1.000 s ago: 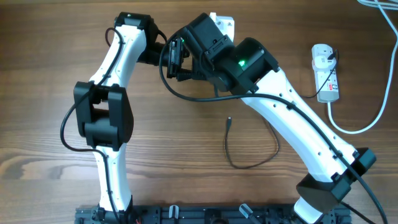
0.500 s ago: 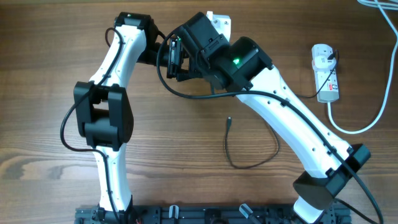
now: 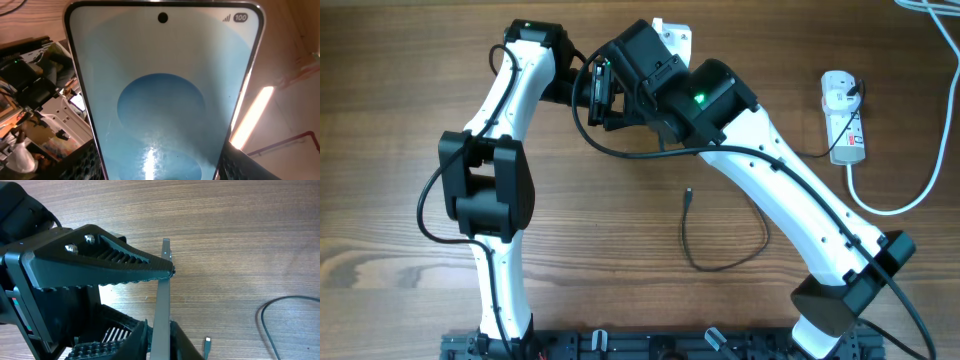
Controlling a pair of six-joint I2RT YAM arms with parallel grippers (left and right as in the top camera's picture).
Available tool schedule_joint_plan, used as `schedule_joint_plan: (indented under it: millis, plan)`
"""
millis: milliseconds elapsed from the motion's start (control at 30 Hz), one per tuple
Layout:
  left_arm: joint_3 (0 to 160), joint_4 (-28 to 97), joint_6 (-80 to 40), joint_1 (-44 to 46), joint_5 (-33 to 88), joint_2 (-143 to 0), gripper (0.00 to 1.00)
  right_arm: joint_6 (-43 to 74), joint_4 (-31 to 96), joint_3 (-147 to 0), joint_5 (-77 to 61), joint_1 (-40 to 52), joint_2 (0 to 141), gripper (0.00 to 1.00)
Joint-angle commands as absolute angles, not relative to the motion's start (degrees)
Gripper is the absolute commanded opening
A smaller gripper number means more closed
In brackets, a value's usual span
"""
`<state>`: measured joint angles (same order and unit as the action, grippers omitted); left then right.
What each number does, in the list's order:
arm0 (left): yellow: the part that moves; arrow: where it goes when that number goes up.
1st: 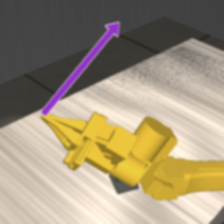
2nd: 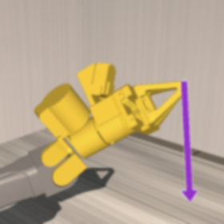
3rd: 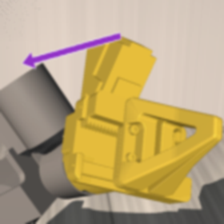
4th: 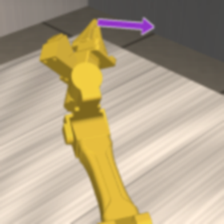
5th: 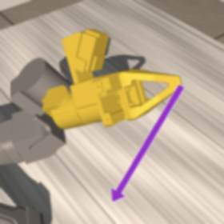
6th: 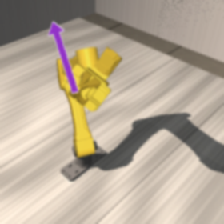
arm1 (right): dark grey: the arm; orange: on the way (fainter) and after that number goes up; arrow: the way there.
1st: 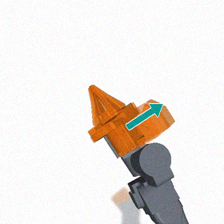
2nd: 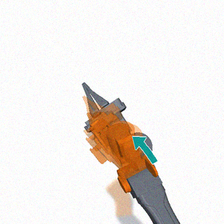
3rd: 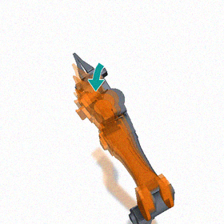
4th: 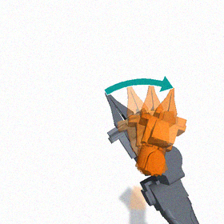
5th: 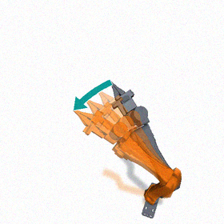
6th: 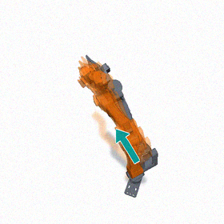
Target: Plug charger to phone and switch on socket
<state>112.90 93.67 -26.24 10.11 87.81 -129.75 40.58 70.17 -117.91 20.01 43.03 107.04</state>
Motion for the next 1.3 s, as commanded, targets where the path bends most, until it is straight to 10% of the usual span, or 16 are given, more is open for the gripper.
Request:
schedule_joint_plan:
  millis: [0, 333, 533, 933, 1267]
  plan:
    - [114.5, 93.9, -25.7, 9.9, 90.3, -127.0, 0.63, 40.7, 69.9, -119.1, 21.1, 43.1, 108.3, 0.11]
    - [114.5, 93.8, -25.7, 9.9, 90.3, -127.0, 0.66, 43.5, 69.6, -119.1, 19.6, 43.1, 108.3, 0.04]
    - [114.5, 93.4, -25.7, 9.9, 90.3, -127.0, 1.00, 54.1, 69.0, -119.2, 18.4, 43.0, 107.1, 0.04]
    - [114.5, 93.4, -25.8, 9.9, 90.0, -127.0, 0.78, 101.2, 70.7, -119.2, 17.6, 39.8, 102.7, 0.09]
    - [114.5, 93.5, -25.8, 9.9, 90.0, -127.0, 0.65, 118.7, 75.1, -119.2, 15.4, 39.8, 102.7, 0.08]
